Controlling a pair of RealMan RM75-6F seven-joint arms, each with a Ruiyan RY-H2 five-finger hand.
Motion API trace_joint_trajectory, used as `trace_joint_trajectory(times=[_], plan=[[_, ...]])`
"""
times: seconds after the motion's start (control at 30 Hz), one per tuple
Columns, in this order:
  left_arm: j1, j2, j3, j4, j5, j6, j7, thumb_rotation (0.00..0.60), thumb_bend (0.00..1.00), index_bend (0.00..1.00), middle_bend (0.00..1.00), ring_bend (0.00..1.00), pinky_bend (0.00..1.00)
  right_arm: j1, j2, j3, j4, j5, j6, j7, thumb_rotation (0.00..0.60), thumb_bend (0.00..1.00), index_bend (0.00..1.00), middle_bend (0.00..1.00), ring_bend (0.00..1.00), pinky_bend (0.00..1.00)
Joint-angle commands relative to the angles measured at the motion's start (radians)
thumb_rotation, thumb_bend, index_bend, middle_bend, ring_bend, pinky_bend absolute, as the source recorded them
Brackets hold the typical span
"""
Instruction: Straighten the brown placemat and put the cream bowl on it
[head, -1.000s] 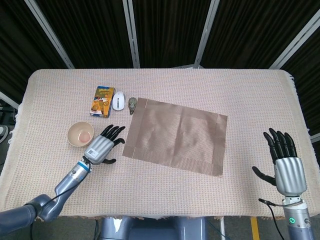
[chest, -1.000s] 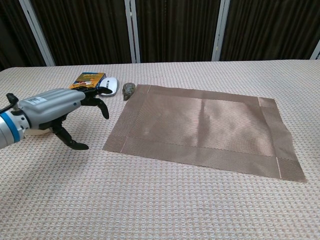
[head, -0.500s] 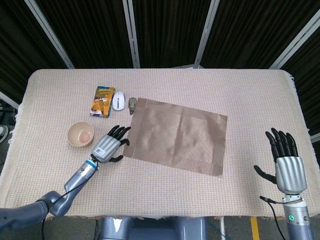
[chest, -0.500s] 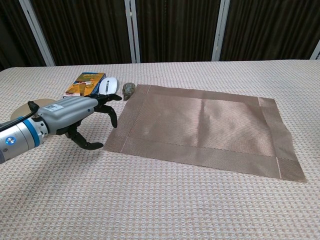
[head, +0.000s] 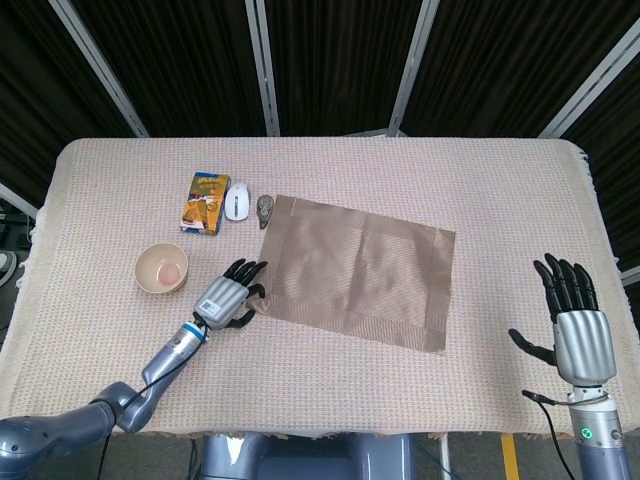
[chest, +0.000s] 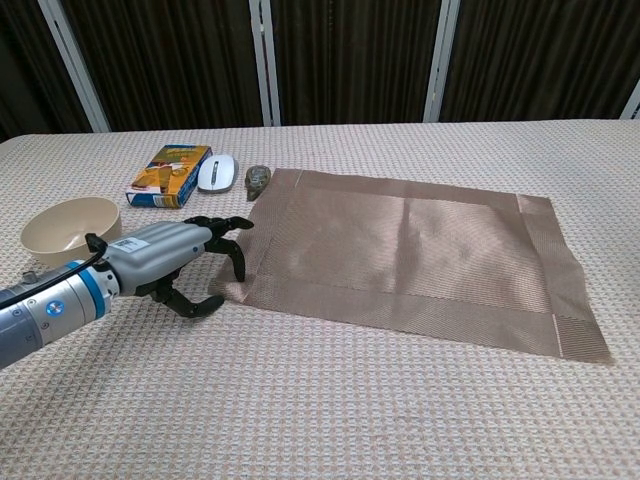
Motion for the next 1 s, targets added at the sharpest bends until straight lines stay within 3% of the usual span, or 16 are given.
trace_joint_trajectory(times=[0.03, 0.27, 0.43, 0.63, 1.0], plan=[[0.001, -0.013, 0.006, 0.020, 0.002, 0.007, -0.011, 0.600, 0.25, 0.37, 0.00, 0.00, 0.00, -0.003, 0.002, 0.004, 0.000, -0.001, 0.000, 0.007, 0.600, 0.00, 0.00, 0.00, 0.00, 0.00], [-0.003, -0.026, 0.009, 0.033, -0.001, 0.006, -0.022, 0.600, 0.32, 0.39, 0.00, 0.00, 0.00, -0.006, 0.005, 0.010, 0.000, -0.007, -0.001, 0.018, 0.600, 0.00, 0.00, 0.00, 0.00, 0.00], [-0.008, -0.033, 0.005, 0.032, -0.007, 0.004, -0.027, 0.600, 0.40, 0.50, 0.00, 0.00, 0.00, -0.010, 0.006, 0.014, -0.001, -0.015, 0.003, 0.028, 0.600, 0.00, 0.00, 0.00, 0.00, 0.00], [-0.011, -0.034, -0.001, 0.022, -0.012, 0.009, -0.028, 0.600, 0.42, 0.63, 0.00, 0.00, 0.00, -0.014, 0.008, 0.017, -0.003, -0.021, 0.005, 0.037, 0.600, 0.00, 0.00, 0.00, 0.00, 0.00], [-0.018, -0.025, -0.011, -0.007, -0.015, 0.031, 0.000, 0.600, 0.45, 0.69, 0.00, 0.00, 0.00, -0.022, 0.015, 0.021, -0.010, -0.031, 0.008, 0.050, 0.600, 0.00, 0.00, 0.00, 0.00, 0.00]])
